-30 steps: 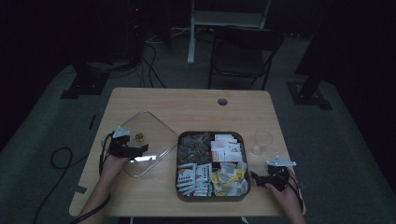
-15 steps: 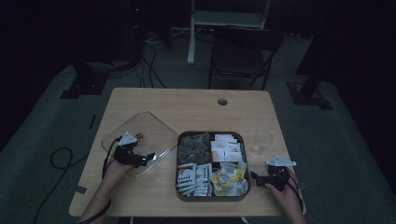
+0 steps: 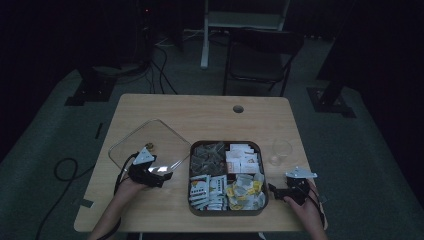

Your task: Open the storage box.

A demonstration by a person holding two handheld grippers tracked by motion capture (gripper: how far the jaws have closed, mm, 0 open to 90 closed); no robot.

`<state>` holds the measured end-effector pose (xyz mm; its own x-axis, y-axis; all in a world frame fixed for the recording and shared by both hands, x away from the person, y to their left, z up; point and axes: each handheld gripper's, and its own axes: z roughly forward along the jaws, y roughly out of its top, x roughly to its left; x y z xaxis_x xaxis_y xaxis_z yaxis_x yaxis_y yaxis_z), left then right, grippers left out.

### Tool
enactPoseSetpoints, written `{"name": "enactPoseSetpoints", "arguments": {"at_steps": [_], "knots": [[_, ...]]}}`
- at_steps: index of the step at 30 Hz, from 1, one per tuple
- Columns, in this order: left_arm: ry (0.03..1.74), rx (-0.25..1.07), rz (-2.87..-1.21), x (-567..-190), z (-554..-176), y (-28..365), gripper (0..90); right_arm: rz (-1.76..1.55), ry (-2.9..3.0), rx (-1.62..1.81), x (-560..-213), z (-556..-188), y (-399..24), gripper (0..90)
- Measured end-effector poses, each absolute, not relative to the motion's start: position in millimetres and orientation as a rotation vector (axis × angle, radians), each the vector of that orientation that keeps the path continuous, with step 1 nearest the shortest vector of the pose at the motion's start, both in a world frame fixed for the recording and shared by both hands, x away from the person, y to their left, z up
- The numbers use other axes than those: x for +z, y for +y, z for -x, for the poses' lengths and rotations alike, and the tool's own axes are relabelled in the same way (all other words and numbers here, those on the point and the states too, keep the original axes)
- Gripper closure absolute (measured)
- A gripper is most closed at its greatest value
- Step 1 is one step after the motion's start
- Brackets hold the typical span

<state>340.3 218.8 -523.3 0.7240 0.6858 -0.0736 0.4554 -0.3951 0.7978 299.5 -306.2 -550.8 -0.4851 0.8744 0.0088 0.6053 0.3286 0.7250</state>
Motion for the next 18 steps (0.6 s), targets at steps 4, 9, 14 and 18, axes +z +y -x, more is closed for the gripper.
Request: {"name": "enactPoseSetpoints", "arguments": {"at_steps": [4,9,14,18], "knots": [[0.826,0.310,-2.074,-525.6,-336.6,214.2,0.4,-1.310,2.215,0.958,-550.8,-299.5,-306.2,11.7],[0.768,0.294,-2.090,-525.2,-330.5,206.8,0.4,-1.310,2.215,0.958,-550.8,-299.5,-306.2,11.8],[0.704,0.257,-2.131,-527.4,-321.3,198.5,0.3,-1.310,2.215,0.958,-550.8,-299.5,-306.2,11.7],[0.670,0.219,-2.138,-530.5,-314.7,193.4,0.3,-1.310,2.215,0.958,-550.8,-299.5,-306.2,11.8]]}}
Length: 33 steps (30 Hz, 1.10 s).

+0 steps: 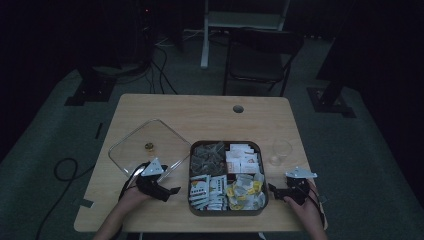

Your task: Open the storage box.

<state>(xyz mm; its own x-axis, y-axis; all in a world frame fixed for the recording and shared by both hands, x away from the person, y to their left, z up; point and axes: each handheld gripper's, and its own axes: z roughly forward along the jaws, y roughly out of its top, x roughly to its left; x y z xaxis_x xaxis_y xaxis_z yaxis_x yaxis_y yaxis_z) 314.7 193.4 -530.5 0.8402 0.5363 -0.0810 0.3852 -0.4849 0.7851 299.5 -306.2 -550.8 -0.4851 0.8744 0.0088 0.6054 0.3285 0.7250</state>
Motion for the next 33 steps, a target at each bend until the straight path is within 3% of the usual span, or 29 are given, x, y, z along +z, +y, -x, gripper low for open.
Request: {"name": "enactPoseSetpoints", "arguments": {"at_steps": [14,33], "knots": [[0.576,0.176,-2.272,-543.7,-295.0,175.0,0.3,-1.310,2.215,0.958,-550.8,-299.5,-306.2,11.7],[0.544,0.237,-2.353,-547.0,-285.6,169.9,0.3,-1.309,2.218,0.956,-550.7,-299.4,-306.2,11.7]]}}
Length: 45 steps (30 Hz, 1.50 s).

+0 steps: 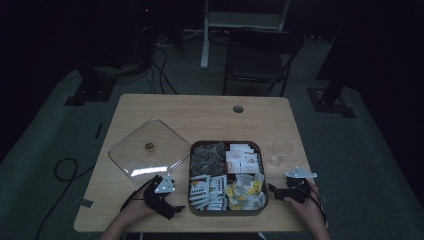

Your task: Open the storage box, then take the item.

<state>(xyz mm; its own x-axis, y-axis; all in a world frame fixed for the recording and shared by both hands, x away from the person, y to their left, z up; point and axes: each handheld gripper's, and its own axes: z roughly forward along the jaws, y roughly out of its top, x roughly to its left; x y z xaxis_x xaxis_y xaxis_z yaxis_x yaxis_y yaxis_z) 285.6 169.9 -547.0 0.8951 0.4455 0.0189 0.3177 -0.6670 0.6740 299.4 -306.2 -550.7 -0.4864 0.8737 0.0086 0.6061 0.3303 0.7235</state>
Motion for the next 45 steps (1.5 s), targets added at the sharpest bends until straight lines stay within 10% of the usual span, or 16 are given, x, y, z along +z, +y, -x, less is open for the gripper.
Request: {"name": "enactPoseSetpoints", "arguments": {"at_steps": [45], "knots": [[0.660,0.282,-2.325,-547.4,-278.6,166.5,0.3,-1.362,2.119,1.113,-519.9,-274.3,-324.3,13.4]]}}
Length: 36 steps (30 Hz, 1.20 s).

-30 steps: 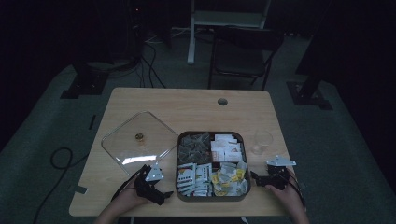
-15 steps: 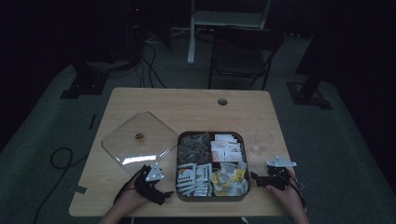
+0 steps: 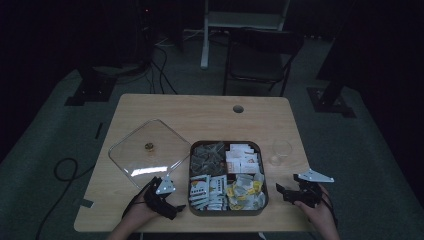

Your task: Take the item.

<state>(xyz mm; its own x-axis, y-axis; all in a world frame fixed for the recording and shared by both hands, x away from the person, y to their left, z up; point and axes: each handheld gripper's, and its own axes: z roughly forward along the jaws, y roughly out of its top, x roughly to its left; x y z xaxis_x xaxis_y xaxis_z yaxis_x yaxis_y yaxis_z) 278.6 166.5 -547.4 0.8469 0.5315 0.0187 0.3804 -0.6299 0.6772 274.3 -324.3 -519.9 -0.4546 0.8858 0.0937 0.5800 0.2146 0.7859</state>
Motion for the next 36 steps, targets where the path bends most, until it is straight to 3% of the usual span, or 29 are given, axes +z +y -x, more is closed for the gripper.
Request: {"name": "enactPoseSetpoints", "arguments": {"at_steps": [20,36], "knots": [[0.660,0.282,-2.325,-547.4,-278.6,166.6,0.3,-1.045,2.239,1.419,-465.4,-271.2,-282.4,14.6],[0.660,0.282,-2.325,-547.4,-278.6,166.6,0.3,-0.808,2.457,1.442,-474.2,-277.7,-225.9,26.0]]}}
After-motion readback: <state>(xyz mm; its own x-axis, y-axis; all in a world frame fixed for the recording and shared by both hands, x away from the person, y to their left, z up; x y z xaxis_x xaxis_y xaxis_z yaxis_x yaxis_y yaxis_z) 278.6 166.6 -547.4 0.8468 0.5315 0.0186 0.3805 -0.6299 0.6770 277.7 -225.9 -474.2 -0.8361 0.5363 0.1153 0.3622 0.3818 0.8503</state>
